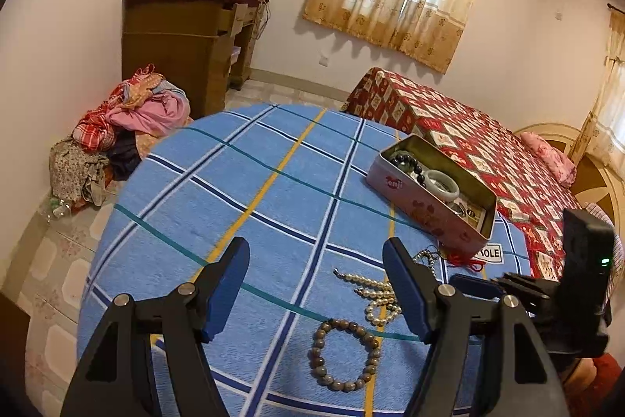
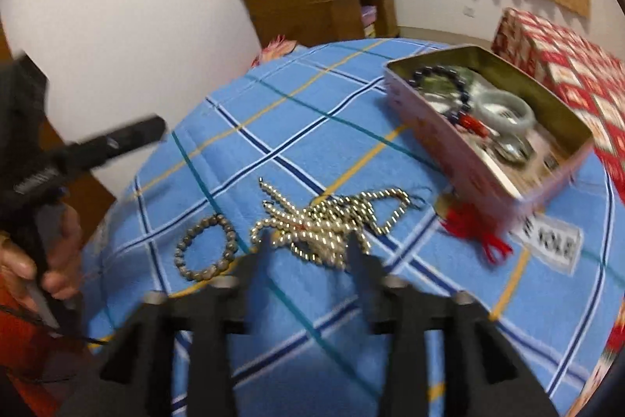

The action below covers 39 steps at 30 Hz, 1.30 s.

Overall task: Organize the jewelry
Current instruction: 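Lift the pearl necklace with the right gripper toward the tin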

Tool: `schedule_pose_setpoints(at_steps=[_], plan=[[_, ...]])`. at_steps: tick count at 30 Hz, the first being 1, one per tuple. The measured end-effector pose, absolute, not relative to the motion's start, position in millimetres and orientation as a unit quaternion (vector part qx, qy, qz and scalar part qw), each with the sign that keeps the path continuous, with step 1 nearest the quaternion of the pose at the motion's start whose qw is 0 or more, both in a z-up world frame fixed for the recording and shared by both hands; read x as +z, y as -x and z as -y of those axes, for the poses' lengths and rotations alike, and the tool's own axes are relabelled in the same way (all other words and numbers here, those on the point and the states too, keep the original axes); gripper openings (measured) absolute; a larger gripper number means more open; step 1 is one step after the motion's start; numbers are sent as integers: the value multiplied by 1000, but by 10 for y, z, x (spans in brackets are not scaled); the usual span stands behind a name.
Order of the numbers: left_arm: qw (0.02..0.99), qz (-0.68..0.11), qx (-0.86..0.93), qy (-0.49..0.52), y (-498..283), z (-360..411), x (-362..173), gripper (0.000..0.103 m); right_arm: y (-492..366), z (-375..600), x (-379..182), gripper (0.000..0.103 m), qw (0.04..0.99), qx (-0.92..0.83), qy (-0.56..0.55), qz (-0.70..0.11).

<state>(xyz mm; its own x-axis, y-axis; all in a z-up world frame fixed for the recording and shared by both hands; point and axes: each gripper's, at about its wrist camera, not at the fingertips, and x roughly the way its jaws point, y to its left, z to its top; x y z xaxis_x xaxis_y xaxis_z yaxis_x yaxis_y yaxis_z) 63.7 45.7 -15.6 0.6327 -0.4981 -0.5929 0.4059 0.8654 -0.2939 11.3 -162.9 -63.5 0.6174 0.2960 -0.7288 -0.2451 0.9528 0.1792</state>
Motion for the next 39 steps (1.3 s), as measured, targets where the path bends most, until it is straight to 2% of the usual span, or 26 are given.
schedule_pose_setpoints(at_steps=[5,6,7,10,25,39], plan=[[905,-344,-239,74,-675,-584,-128,71,-271,1422,-842,51,879,166,46,-444],[905,-344,-237,76,-684,-596,-132,71,-278,1397,-864,43,880,165,62,-442],[905,-345,-236,79,-694,-608,-137,71,-269,1382,-859,22,882,160,78,-437],[904,-347,-236,86,-712,-629,-159,71,-223,1490,-768,9,878,177,37,-442],[897,-347,-261,80,-649,-518,-168,71,455,2412,-139,9,909,139,-207,-335],[889,-346,-298,44,-556,-242,-149,71,680,2868,309,9,924,119,-262,-252]])
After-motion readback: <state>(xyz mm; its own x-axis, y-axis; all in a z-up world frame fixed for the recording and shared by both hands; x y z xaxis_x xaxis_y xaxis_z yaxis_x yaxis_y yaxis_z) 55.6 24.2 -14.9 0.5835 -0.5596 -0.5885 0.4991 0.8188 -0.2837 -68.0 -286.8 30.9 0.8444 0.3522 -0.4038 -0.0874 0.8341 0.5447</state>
